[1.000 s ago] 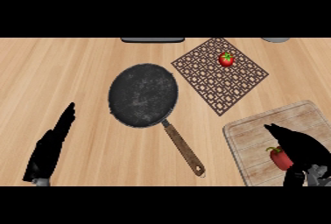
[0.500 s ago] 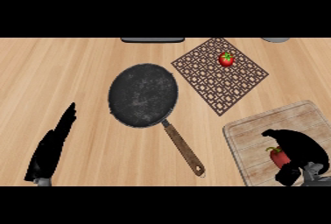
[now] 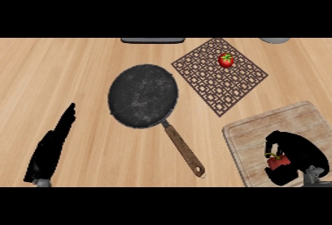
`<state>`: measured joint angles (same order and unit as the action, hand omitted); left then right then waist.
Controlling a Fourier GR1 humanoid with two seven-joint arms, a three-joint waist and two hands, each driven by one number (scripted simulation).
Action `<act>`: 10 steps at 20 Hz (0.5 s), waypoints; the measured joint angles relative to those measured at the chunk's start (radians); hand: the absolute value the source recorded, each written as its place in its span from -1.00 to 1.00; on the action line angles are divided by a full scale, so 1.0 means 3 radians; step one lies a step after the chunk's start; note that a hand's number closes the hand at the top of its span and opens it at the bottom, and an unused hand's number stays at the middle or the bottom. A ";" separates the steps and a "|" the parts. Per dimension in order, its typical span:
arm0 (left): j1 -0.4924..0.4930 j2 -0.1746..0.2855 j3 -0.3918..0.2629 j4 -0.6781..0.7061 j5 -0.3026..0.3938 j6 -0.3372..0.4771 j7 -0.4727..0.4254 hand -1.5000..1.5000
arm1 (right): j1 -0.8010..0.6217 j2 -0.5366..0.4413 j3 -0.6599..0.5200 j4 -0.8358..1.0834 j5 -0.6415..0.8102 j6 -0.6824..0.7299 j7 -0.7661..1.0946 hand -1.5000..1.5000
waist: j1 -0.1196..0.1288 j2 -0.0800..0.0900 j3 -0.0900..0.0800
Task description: Pick the bell pepper from the cutting board and place it in the pan
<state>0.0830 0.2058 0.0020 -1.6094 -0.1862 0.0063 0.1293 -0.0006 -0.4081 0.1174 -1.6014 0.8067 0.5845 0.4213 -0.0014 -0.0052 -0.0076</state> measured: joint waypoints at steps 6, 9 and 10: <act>-0.0052 -0.0013 -0.0033 -0.0080 -0.0004 -0.0073 0.0061 0.00 | -0.0597 -0.0028 0.0053 0.0391 0.0005 0.0149 -0.0307 1.00 | 0.0127 0.0039 0.0017; -0.0147 -0.0030 -0.0107 -0.0081 -0.0011 -0.0120 0.0057 0.00 | -0.1095 -0.0121 0.0166 0.0671 0.0005 0.0293 -0.0618 1.00 | 0.0301 0.0093 0.0028; -0.0156 -0.0036 -0.0137 -0.0085 -0.0017 -0.0136 0.0048 0.00 | -0.1249 -0.0143 0.0190 0.0766 0.0032 0.0258 -0.0724 1.00 | 0.0347 0.0105 0.0032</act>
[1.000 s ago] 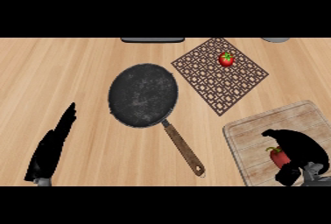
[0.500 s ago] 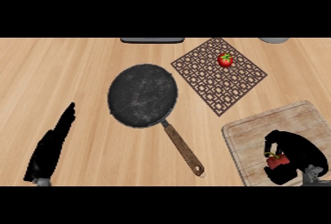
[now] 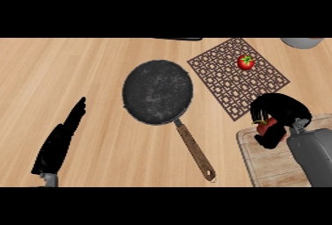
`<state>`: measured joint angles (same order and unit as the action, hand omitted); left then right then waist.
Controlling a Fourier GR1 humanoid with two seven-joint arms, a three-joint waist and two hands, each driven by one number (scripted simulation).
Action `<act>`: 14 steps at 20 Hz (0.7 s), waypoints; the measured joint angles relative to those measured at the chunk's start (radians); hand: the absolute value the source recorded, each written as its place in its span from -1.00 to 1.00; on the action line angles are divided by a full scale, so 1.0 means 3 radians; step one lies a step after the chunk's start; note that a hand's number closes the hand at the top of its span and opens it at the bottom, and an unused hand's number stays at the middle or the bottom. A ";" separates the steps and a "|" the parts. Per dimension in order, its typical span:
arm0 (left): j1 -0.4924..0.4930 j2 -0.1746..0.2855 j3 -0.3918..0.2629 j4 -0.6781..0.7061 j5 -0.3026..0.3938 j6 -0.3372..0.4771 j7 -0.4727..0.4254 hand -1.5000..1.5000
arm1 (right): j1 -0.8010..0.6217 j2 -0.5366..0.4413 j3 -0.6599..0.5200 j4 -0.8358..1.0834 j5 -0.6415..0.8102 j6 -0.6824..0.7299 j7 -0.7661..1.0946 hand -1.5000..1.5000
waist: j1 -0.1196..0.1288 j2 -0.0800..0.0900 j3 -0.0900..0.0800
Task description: Pick the bell pepper from the cutting board and place it in the pan
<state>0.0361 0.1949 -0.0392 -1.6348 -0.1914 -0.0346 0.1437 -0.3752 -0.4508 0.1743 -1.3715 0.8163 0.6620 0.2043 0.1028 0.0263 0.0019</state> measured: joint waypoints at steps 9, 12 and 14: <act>-0.0071 -0.0042 -0.0045 0.0083 -0.0047 0.0018 -0.0010 0.00 | -0.1014 0.0019 -0.0192 0.0483 -0.0011 -0.0983 -0.1181 1.00 | 0.0022 0.0016 0.0011; -0.0108 -0.0039 -0.0017 0.0118 -0.0053 0.0032 -0.0002 0.00 | -0.1306 0.0126 -0.0248 0.0737 -0.0034 -0.1304 -0.1557 1.00 | 0.0000 0.0013 0.0007; -0.0119 -0.0023 0.0015 0.0143 -0.0041 0.0027 -0.0001 0.00 | -0.1512 0.0250 -0.0264 0.0975 -0.0048 -0.1465 -0.1755 1.00 | -0.0028 0.0003 0.0003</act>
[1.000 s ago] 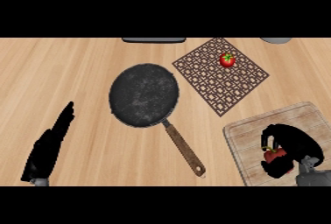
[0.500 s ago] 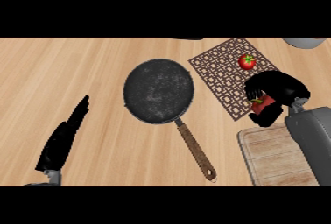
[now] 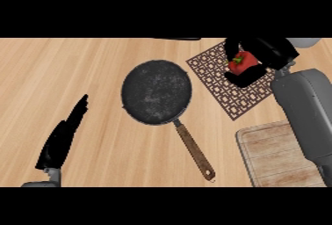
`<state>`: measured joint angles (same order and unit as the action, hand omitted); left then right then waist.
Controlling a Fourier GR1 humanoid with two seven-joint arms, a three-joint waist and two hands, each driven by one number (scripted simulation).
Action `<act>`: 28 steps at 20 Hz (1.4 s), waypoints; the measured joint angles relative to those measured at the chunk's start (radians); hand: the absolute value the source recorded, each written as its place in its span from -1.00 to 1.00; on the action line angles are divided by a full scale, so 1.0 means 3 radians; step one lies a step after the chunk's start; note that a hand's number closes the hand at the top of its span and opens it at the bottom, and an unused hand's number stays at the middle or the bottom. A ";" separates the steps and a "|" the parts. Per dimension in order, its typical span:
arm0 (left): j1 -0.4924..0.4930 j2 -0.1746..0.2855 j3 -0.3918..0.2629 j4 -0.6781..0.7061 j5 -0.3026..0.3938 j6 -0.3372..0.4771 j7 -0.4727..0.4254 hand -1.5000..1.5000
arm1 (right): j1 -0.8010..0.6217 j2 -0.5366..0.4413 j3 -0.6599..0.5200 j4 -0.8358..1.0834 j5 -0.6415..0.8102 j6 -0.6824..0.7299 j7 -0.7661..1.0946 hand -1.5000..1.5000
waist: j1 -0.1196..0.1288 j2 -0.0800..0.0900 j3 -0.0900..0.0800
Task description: Pick the bell pepper from the cutting board and place it in the pan
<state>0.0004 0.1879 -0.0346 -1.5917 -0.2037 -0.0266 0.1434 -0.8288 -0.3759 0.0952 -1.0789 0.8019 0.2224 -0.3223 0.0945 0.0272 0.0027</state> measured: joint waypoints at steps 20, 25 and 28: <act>-0.0025 -0.0002 0.0018 0.0020 -0.0024 -0.0038 -0.0015 0.00 | -0.1399 0.1209 0.0124 0.2312 -0.0397 -0.0511 -0.0260 1.00 | 0.0044 -0.0003 -0.0013; -0.0098 -0.0049 -0.0063 0.0067 -0.0065 -0.0050 -0.0025 0.00 | -0.1367 0.1240 0.0529 0.2501 -0.0439 -0.0603 -0.0235 1.00 | 0.0168 0.0017 -0.0015; -0.0151 -0.0091 -0.0113 0.0083 -0.0086 -0.0049 -0.0024 0.00 | -0.1306 0.1247 0.0712 0.2558 -0.0523 -0.0449 -0.0210 1.00 | 0.0230 0.0026 -0.0015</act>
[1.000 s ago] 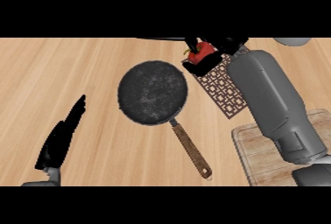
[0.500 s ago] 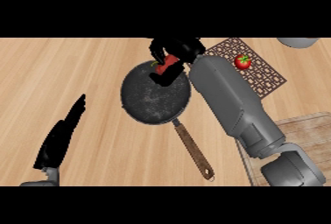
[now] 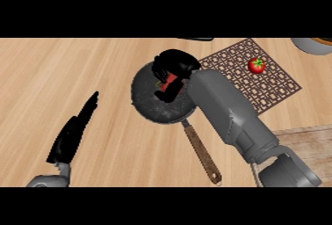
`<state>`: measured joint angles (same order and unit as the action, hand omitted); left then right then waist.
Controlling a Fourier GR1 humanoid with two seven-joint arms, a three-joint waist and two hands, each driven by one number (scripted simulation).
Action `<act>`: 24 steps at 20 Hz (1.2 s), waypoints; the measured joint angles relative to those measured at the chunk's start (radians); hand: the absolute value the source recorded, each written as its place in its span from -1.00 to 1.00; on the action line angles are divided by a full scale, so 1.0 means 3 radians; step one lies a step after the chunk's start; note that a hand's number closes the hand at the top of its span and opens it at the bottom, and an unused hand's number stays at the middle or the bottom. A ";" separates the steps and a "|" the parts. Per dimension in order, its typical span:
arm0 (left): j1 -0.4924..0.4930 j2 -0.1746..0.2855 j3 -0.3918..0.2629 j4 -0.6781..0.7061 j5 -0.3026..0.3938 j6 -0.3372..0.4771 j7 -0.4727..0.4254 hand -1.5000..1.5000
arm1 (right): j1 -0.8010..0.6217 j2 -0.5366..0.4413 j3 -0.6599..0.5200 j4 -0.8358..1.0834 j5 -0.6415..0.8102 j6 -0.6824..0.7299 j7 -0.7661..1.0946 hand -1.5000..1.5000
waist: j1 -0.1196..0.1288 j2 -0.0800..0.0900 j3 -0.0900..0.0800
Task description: Pick the bell pepper from the cutting board and place it in the pan
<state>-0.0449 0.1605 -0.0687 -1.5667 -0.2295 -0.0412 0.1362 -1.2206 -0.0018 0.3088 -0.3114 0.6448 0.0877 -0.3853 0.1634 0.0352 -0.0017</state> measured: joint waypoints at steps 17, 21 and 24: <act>-0.0178 -0.0018 -0.0029 0.0102 -0.0008 -0.0056 0.0027 0.00 | 0.0304 0.0006 -0.0523 0.0032 -0.1526 0.0135 0.0196 -1.00 | 0.0112 0.0019 0.0010; -0.0170 0.0002 -0.0005 0.0078 0.0003 -0.0065 0.0032 0.00 | 0.0183 0.0006 -0.0741 0.0109 -0.1825 -0.0135 0.0288 -1.00 | 0.0069 0.0021 0.0009; -0.0118 0.0000 0.0042 0.0065 0.0014 -0.0027 0.0039 0.00 | 0.0112 -0.0006 -0.0904 0.0206 -0.1959 -0.0299 0.0322 -1.00 | -0.0021 0.0018 0.0009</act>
<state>-0.0803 0.1605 -0.0560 -1.5473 -0.2254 -0.0492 0.1479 -1.1872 -0.0035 0.0376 -0.2496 0.0571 -0.0019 -0.2888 0.1570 0.0404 0.0008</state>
